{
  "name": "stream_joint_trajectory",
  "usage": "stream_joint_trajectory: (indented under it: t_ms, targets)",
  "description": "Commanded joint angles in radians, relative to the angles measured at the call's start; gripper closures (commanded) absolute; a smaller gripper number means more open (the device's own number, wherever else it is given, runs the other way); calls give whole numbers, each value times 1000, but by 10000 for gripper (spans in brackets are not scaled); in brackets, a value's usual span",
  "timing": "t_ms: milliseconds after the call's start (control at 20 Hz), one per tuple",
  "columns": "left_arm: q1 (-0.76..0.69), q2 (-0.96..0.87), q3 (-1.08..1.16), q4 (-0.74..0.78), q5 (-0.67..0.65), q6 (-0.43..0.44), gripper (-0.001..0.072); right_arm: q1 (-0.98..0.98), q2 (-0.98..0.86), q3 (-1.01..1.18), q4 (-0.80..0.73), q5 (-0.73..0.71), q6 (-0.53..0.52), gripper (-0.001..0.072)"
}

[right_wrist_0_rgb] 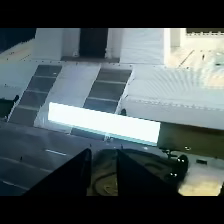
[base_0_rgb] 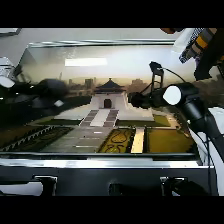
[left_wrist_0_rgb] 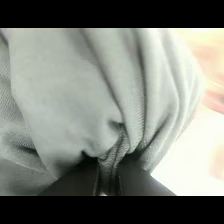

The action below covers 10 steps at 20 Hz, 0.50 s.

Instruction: Fold the clothes and pants, and hang the long-sleeved shirts on hangers.

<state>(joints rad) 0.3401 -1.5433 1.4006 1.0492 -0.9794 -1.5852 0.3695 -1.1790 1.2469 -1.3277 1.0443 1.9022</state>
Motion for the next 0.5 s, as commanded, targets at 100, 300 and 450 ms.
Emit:
stream_joint_trajectory:
  t_ms: [100, 300, 450]
  targets:
    - [-402, 63, 2, -267, 5, -44, 690, 0, 116, 1, -253, 129, 187, 503]
    - [-646, -44, 2, -253, 88, -124, 689, -11, 161, 0, -393, 266, 242, 482]
    - [-727, -133, 2, -254, 66, -135, 389, -151, 158, -3, -318, 277, 253, 390]
